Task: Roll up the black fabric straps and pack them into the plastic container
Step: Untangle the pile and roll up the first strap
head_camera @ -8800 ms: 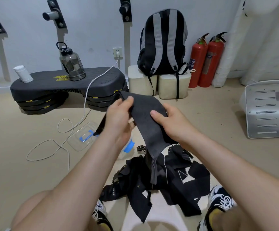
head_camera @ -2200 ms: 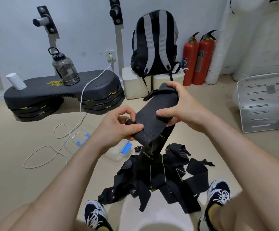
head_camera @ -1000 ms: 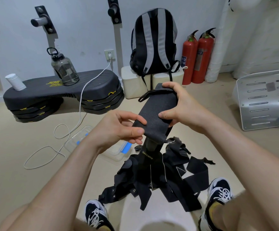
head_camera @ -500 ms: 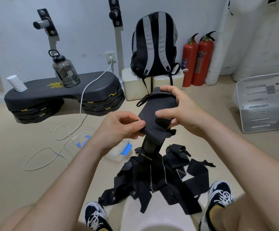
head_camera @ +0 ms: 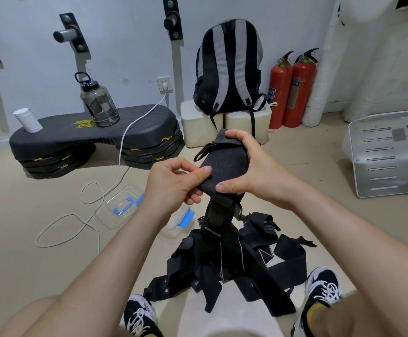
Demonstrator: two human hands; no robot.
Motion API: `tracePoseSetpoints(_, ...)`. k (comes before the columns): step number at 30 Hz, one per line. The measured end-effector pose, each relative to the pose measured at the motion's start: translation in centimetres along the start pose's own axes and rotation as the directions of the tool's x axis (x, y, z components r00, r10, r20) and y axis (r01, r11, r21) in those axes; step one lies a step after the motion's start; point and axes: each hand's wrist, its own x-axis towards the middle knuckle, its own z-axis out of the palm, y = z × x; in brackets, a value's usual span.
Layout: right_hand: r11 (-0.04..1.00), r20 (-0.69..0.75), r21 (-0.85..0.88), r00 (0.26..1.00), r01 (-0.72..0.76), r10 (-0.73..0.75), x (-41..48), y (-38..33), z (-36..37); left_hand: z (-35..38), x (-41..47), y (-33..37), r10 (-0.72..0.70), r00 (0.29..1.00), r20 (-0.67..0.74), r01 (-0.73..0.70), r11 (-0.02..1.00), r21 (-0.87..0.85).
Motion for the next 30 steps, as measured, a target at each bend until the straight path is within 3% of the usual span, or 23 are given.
tracePoseSetpoints(8, 0.989, -0.001, 0.144, 1.0, -0.022, 0.023, 0.1, -0.2, -0.6, -2.2, 0.0, 0.8, -0.06, 0.947, 0.314, 0.104, 0.987, -0.125)
tracePoseSetpoints(17, 0.996, -0.032, 0.082, 0.999, -0.023, 0.026, 0.2, 0.3, -0.3, -0.6, -0.2, 0.4, -0.013, 0.984, 0.176, 0.036, 0.991, -0.131)
tracePoseSetpoints(25, 0.991, -0.02, 0.135, 1.0, -0.009, 0.012, 0.1, 0.1, 0.4, -0.1, 0.0, 0.4, -0.029, 0.999, 0.023, 0.032, 0.991, -0.133)
tracePoseSetpoints(30, 0.993, -0.066, 0.112, 0.997, -0.022, 0.029, 0.2, 0.4, 0.3, -0.1, -0.1, 0.5, -0.025, 0.997, 0.072, 0.033, 0.993, -0.11)
